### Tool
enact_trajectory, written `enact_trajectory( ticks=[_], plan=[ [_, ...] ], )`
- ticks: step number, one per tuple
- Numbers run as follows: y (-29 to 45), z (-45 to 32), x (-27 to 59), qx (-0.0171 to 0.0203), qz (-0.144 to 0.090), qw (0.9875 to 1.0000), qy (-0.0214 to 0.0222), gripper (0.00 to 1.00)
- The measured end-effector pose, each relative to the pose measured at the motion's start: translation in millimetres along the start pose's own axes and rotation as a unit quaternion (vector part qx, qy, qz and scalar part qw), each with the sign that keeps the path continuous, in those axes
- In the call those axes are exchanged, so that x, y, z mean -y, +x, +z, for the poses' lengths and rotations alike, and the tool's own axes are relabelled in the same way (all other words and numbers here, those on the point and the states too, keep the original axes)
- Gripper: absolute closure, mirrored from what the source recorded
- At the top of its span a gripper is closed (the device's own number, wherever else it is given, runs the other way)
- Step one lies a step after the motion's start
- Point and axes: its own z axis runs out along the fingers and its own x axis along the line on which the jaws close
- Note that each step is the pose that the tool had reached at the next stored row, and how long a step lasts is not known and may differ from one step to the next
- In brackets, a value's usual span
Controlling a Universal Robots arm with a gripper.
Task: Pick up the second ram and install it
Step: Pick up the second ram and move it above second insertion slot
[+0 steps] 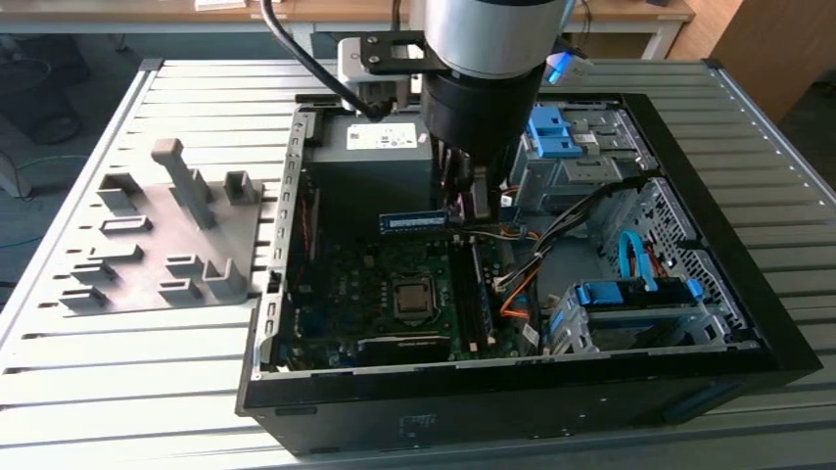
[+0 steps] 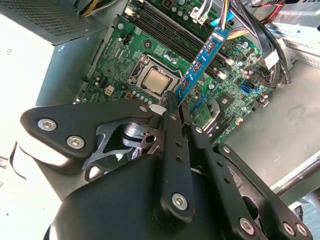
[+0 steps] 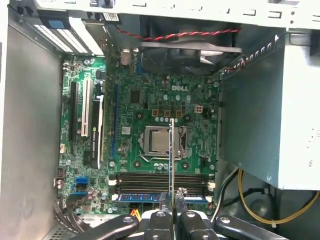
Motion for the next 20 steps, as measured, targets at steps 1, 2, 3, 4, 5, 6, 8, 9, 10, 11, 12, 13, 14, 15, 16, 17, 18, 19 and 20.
enact_trajectory(
  ticks=[1, 2, 3, 4, 5, 6, 8, 9, 10, 11, 12, 13, 14, 15, 16, 17, 18, 19, 20],
  plan=[
    [0.1, 1.2, 0.0, 0.0000, 0.000, 1.0000, 0.0000, 0.86],
    [0.3, 2.2, 0.0, 0.0000, 0.000, 1.0000, 0.0000, 0.86],
    [0.4, 3.2, 0.0, 0.0000, 0.000, 1.0000, 0.0000, 0.86],
    [0.5, 4.1, 0.0, 0.0000, 0.000, 1.0000, 0.0000, 0.86],
    [0.6, 5.1, 0.1, 0.0000, 0.000, 1.0000, 0.0000, 0.86],
    [0.7, 6.2, 0.1, 0.0000, 0.000, 1.0000, 0.0000, 0.86],
    [0.9, 8.8, 0.3, 0.0000, 0.000, 1.0000, 0.0000, 0.86],
    [0.9, 10.0, 0.3, 0.0000, 0.000, 1.0000, 0.0000, 0.86],
    [1.0, 11.2, 0.3, 0.0000, 0.000, 1.0000, 0.0000, 0.86],
    [1.1, 12.3, 0.4, 0.0000, 0.000, 1.0000, 0.0000, 0.86],
    [1.2, 13.4, 0.4, 0.0000, 0.000, 1.0000, -0.0001, 0.86],
    [1.3, 14.5, 0.4, 0.0000, 0.000, 1.0000, -0.0001, 0.86],
    [1.4, 15.4, 0.5, -0.0001, 0.000, 1.0000, -0.0001, 0.86],
    [1.7, 16.2, 0.5, 0.0000, 0.000, 1.0000, -0.0001, 0.86],
    [1.8, 17.0, 0.5, 0.0000, 0.000, 1.0000, -0.0001, 0.86],
    [1.9, 17.7, 0.4, 0.0000, 0.000, 1.0000, -0.0001, 0.86],
    [2.0, 18.5, 0.4, 0.0000, 0.000, 1.0000, -0.0001, 0.86],
    [2.1, 19.3, 0.5, 0.0000, 0.000, 1.0000, -0.0001, 0.86],
    [2.1, 19.6, 0.5, -0.0001, 0.000, 1.0000, -0.0001, 0.86]
  ],
)
